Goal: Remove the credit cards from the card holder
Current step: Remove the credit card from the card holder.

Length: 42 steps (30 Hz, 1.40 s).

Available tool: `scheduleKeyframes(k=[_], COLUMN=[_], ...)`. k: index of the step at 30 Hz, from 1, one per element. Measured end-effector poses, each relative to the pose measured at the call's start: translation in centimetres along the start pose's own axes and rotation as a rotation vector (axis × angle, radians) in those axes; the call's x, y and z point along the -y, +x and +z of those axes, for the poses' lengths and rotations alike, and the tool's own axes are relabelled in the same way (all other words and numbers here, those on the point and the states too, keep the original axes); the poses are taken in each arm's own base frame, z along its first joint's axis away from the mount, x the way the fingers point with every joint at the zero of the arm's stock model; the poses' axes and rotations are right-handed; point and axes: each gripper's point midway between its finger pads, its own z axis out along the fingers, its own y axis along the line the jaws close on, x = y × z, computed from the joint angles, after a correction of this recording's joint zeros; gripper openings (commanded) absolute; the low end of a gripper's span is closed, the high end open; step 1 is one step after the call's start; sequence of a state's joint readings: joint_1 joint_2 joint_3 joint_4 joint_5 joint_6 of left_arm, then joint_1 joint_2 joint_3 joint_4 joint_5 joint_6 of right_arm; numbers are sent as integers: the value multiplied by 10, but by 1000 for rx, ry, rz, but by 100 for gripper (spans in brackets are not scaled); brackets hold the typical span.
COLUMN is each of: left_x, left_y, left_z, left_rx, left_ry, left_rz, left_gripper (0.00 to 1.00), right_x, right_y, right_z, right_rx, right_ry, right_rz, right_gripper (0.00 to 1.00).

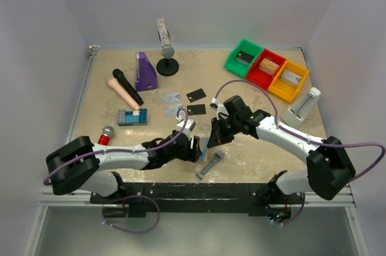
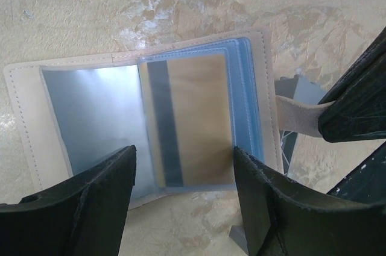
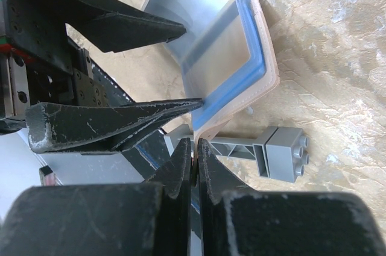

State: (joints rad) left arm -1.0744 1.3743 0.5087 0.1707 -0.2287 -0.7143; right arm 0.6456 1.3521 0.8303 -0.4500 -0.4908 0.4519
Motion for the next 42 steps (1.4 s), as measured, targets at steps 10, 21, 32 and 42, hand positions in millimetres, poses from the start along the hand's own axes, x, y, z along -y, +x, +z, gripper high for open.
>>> scheduleKeyframes(k=[10,21,32,42], left_x=[6,7,-2,-18], left_y=[-1,3,1,-13], left_z=[-2,0,-1,-12], left_rx=[-1,-20,-6,59], left_ry=[29,38,-9,-101], left_rz=[-4,-5,-9,-48], left_gripper=[73,70,64,64], right_x=[0,-1,-1,-1], right_y=[-1,-1,-1,-1], right_z=[0,0,0,0], right_rx=[1,1,1,2], right_ry=[0,-1,-1,-1], right_rz=[0,0,0,-1], right_gripper=[0,0,0,0])
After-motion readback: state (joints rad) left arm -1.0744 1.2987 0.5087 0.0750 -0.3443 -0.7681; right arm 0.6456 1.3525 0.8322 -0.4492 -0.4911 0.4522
